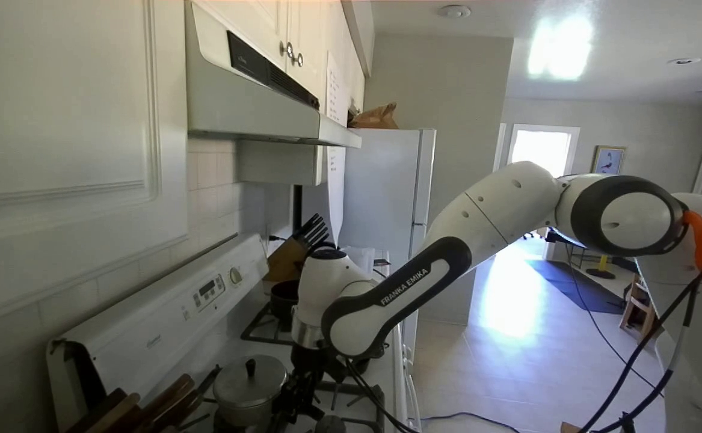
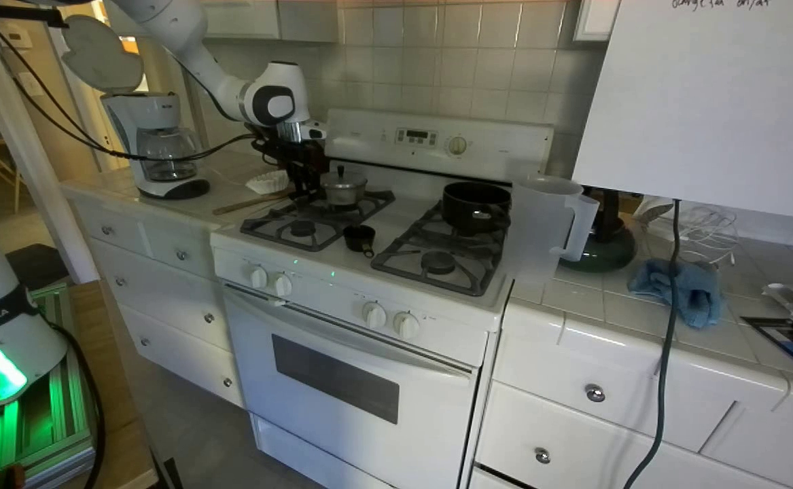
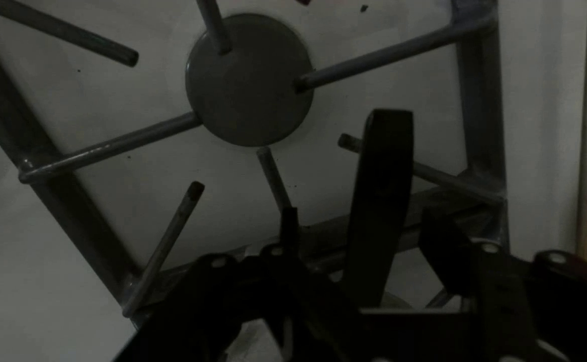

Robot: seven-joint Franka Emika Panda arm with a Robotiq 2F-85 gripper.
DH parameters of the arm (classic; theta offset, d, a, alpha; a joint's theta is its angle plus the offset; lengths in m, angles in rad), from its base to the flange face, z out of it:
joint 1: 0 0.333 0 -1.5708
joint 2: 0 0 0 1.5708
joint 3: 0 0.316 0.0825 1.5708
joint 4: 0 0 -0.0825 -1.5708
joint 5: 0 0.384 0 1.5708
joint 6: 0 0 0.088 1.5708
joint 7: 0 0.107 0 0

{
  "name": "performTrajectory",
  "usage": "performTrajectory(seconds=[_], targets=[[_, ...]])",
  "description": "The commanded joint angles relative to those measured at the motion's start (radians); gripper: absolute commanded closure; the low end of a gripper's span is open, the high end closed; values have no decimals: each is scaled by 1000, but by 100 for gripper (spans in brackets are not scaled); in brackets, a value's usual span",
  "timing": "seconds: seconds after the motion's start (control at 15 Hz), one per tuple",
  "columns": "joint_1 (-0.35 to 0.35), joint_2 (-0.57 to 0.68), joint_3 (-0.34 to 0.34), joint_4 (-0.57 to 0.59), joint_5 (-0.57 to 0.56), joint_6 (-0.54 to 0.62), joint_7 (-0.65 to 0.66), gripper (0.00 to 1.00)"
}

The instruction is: Move the pot on the stove

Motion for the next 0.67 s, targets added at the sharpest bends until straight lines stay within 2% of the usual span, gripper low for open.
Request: performTrajectory(seconds=[0.0, 0.07, 0.27, 0.6], targets=[[4, -4, 1, 25, 28, -59, 58, 4], [-9, -11, 12, 37, 62, -103, 66, 0], [-54, -32, 27, 98, 169, -300, 68, 0], [-154, -24, 7, 241, 330, -588, 58, 0]])
